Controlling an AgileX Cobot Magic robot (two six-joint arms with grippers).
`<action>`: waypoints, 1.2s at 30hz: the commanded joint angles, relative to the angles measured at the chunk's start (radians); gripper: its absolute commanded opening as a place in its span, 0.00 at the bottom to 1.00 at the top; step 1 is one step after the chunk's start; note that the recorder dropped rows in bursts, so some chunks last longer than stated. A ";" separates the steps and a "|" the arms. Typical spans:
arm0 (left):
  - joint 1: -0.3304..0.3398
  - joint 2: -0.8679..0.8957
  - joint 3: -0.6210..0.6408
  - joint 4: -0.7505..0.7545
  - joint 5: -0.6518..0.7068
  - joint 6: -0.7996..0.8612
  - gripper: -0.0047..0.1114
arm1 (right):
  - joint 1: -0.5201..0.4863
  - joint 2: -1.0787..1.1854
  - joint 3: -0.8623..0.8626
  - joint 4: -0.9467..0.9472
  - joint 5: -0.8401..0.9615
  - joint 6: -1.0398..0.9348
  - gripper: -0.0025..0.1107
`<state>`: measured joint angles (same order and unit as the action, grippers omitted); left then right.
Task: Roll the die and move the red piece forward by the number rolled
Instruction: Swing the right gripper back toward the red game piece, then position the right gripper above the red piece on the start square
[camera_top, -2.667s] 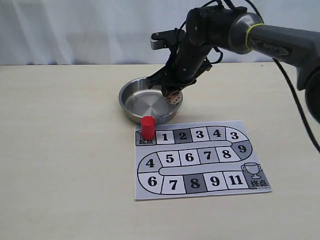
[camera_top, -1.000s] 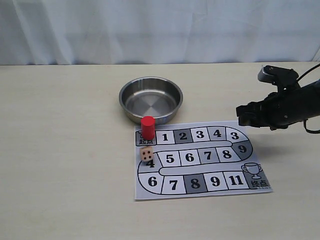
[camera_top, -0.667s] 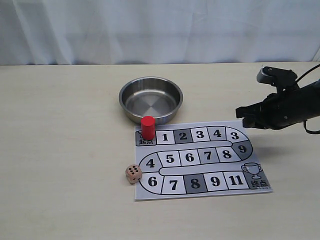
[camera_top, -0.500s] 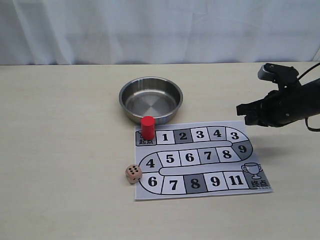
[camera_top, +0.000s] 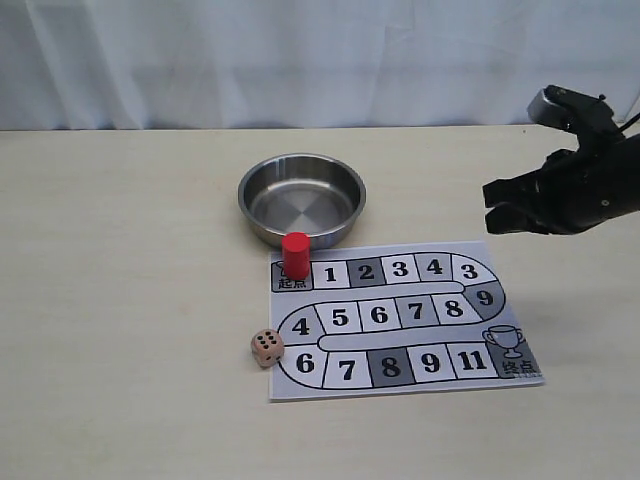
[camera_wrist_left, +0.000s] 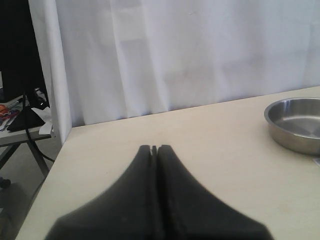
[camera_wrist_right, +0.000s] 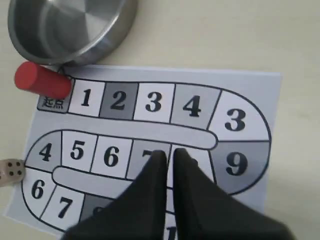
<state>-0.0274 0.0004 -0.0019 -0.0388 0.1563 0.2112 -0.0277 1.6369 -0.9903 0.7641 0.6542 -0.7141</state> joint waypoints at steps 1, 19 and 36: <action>-0.007 0.000 0.002 0.000 -0.012 0.001 0.04 | 0.072 -0.027 0.002 -0.267 0.024 0.168 0.06; -0.007 0.000 0.002 0.001 -0.014 0.001 0.04 | 0.566 -0.027 0.002 -0.510 -0.032 0.281 0.06; -0.007 0.000 0.002 -0.001 -0.012 0.001 0.04 | 0.763 0.285 -0.133 -0.465 -0.031 0.256 0.06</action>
<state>-0.0274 0.0004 -0.0019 -0.0388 0.1563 0.2112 0.7344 1.8938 -1.0846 0.2864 0.6047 -0.4472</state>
